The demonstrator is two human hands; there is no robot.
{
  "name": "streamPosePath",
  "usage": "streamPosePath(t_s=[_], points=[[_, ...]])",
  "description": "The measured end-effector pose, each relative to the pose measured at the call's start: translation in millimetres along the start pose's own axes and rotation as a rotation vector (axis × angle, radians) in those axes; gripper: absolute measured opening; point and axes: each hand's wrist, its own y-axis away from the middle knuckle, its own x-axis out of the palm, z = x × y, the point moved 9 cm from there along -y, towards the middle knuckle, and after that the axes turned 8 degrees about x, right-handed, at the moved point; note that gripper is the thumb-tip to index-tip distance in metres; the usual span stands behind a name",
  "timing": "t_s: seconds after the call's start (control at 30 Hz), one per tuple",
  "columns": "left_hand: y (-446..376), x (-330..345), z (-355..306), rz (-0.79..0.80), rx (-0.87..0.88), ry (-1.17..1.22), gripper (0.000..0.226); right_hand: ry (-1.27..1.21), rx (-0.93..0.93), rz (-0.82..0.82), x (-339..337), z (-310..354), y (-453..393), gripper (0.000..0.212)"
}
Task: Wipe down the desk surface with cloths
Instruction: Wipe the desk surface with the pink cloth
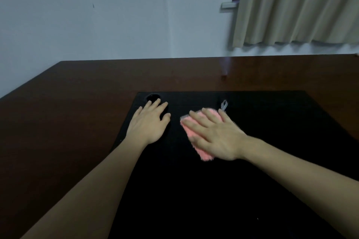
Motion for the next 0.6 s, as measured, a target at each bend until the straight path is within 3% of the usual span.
streamPosePath(t_s=[0.17,0.43,0.6], points=[[-1,0,-1,0.0,0.003,-0.007,0.055,-0.019,-0.017,0.025,5,-6,33,0.058],[-2,3,2,0.01,-0.001,0.008,0.054,-0.046,0.209,-0.057,-19,-68,-57,0.059],[-1,1,2,-0.007,-0.005,0.019,0.054,-0.075,0.267,-0.057,-21,-71,-71,0.058]])
